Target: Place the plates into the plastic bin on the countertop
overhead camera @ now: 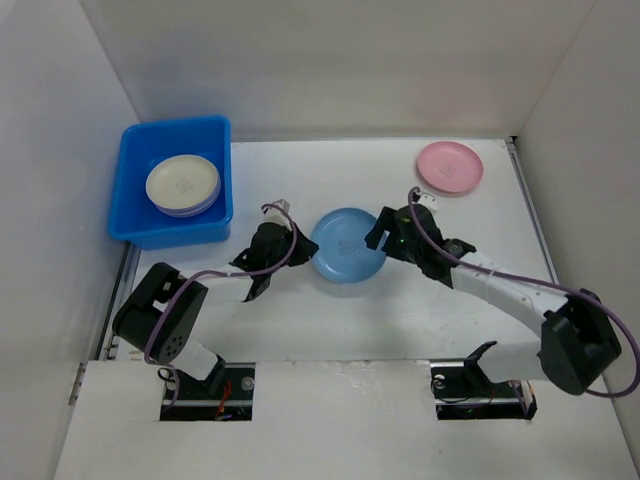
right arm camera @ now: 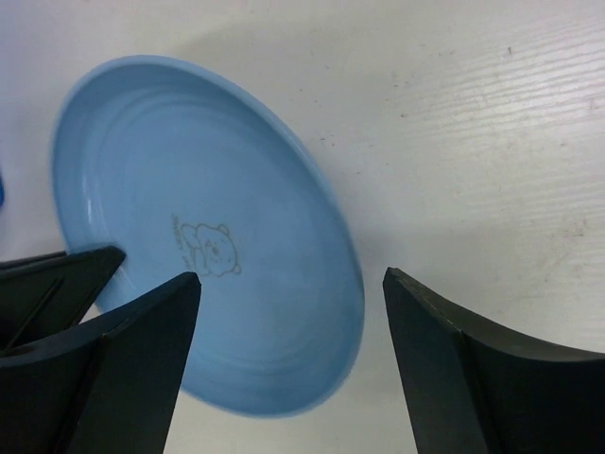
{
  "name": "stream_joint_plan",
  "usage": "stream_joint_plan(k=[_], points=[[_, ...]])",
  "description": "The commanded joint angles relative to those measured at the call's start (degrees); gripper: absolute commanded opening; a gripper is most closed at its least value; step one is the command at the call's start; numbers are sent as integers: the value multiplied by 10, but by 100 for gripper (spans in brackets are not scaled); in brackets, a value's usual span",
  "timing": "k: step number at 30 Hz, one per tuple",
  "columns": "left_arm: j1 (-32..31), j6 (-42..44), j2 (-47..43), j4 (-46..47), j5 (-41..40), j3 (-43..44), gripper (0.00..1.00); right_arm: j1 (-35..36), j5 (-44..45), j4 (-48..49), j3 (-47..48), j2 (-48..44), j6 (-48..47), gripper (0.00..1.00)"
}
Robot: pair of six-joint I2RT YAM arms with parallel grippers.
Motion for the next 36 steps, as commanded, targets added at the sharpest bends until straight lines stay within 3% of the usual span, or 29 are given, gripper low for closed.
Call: stream_joint_plan(k=[1, 7, 12, 18, 23, 36], points=[[18, -12, -24, 16, 8, 15, 0, -2, 5, 50, -6, -83, -34, 87], [61, -27, -96, -82, -13, 69, 1, -87, 1, 50, -29, -207, -73, 95], [164, -29, -159, -201, -53, 167, 2, -207, -28, 39, -31, -217, -91, 95], [351, -105, -161, -234, -74, 216, 2, -329, -62, 63, 15, -116, -91, 95], [446, -119, -107, -231, -77, 230, 2, -403, -87, 86, 83, -6, -63, 95], [505, -107, 41, -201, -94, 253, 3, -447, -104, 101, 192, 186, -34, 93]])
